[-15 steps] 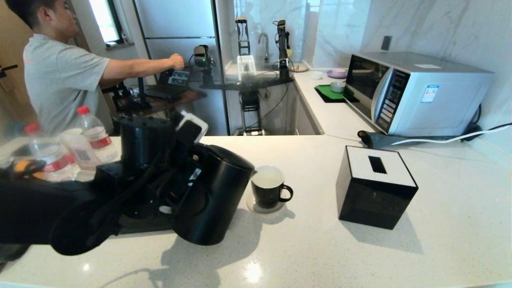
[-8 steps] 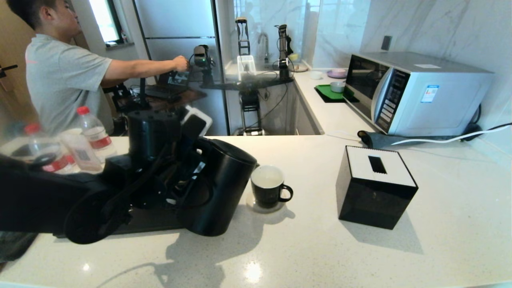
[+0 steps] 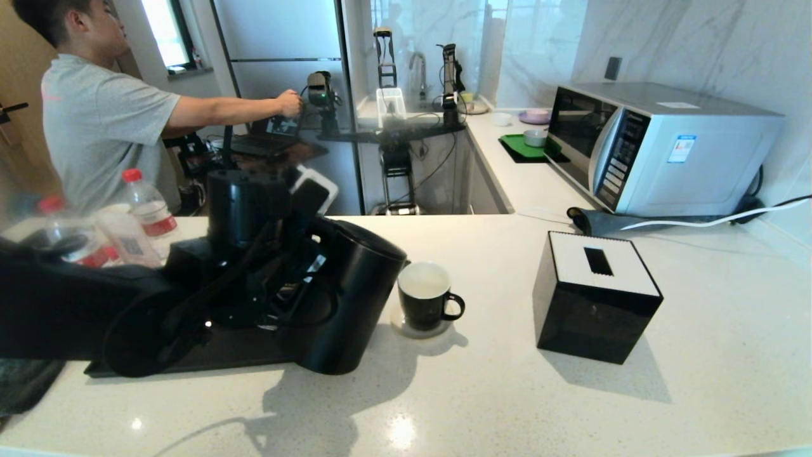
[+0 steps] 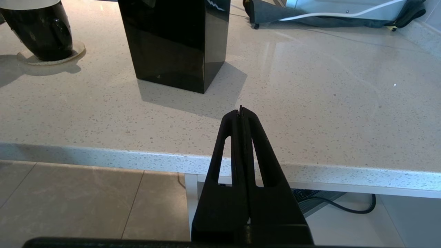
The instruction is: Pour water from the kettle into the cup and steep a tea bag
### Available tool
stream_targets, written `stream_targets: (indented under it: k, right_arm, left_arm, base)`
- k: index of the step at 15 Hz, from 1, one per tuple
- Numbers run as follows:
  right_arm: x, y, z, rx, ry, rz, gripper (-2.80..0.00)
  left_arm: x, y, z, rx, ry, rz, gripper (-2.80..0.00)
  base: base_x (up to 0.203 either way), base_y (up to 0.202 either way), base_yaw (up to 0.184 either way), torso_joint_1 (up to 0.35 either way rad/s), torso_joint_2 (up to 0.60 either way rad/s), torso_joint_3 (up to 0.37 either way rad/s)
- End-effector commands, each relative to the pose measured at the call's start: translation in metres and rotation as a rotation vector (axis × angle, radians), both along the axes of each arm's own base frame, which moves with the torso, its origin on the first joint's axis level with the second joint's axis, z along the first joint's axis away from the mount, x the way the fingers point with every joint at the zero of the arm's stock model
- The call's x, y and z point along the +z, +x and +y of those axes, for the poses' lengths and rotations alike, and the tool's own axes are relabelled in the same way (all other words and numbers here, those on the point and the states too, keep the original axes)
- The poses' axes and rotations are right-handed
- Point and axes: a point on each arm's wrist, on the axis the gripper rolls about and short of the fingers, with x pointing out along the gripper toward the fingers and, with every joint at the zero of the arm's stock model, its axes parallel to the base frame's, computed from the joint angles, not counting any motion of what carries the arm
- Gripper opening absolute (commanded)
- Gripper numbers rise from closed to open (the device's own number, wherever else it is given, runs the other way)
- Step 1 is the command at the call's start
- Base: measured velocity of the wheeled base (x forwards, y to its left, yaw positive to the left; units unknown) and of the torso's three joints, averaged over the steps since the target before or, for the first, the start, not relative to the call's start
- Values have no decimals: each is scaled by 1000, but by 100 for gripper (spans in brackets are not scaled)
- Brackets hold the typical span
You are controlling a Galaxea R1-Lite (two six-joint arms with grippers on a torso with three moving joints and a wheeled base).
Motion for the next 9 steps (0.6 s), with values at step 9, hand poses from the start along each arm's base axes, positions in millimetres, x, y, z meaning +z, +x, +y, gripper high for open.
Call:
stream_targets:
  k: [9]
  right_arm:
    - [0,0,0,1,-1,1,-280]
  left_arm:
    - [5,-3,-1,-4,29,45,-280]
  base:
    - [0,0,0,0,0,0]
